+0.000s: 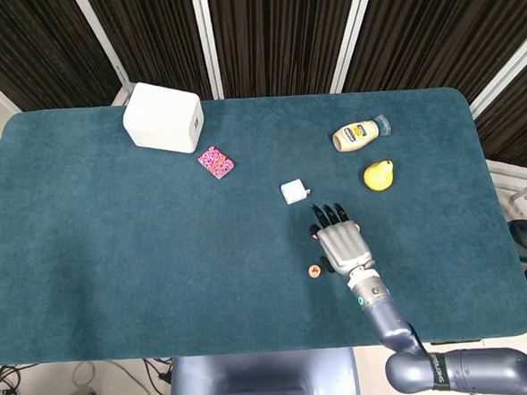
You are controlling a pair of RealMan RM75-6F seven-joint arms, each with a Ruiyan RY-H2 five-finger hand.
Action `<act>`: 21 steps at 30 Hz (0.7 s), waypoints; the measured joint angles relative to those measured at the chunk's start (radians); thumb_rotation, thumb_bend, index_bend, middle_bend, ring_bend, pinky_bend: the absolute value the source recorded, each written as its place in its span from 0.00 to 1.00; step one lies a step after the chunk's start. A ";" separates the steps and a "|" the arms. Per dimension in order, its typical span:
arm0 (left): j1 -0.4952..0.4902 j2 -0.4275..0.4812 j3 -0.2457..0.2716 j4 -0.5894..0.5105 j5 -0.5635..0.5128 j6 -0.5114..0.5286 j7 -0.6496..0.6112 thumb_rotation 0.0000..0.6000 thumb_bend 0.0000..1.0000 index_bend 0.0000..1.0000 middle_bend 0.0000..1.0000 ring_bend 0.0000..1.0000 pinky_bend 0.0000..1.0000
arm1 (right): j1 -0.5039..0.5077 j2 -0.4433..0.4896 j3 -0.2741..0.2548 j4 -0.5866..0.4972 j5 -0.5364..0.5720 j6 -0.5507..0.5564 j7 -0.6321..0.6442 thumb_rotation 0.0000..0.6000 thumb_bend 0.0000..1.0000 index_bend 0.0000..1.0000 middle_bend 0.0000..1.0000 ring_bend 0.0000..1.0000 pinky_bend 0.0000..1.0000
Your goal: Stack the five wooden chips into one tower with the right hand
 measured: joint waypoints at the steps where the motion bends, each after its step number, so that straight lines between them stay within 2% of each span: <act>1: 0.000 0.000 0.000 -0.001 0.000 0.000 0.001 1.00 0.09 0.00 0.00 0.00 0.07 | 0.004 0.002 0.003 0.007 0.002 -0.006 0.000 1.00 0.39 0.33 0.00 0.00 0.00; 7: -0.001 -0.002 0.001 -0.002 -0.002 0.001 0.011 1.00 0.09 0.00 0.00 0.00 0.07 | 0.033 -0.008 0.026 0.090 -0.001 -0.040 0.022 1.00 0.39 0.33 0.00 0.00 0.00; 15: 0.000 -0.002 -0.002 0.000 -0.007 0.001 0.007 1.00 0.09 0.00 0.00 0.00 0.07 | 0.077 -0.092 0.048 0.232 0.019 -0.071 0.037 1.00 0.39 0.34 0.00 0.00 0.00; 21: -0.001 0.000 -0.002 0.003 -0.008 -0.004 0.001 1.00 0.09 0.00 0.00 0.00 0.07 | 0.096 -0.130 0.046 0.290 0.045 -0.096 0.035 1.00 0.39 0.38 0.00 0.00 0.00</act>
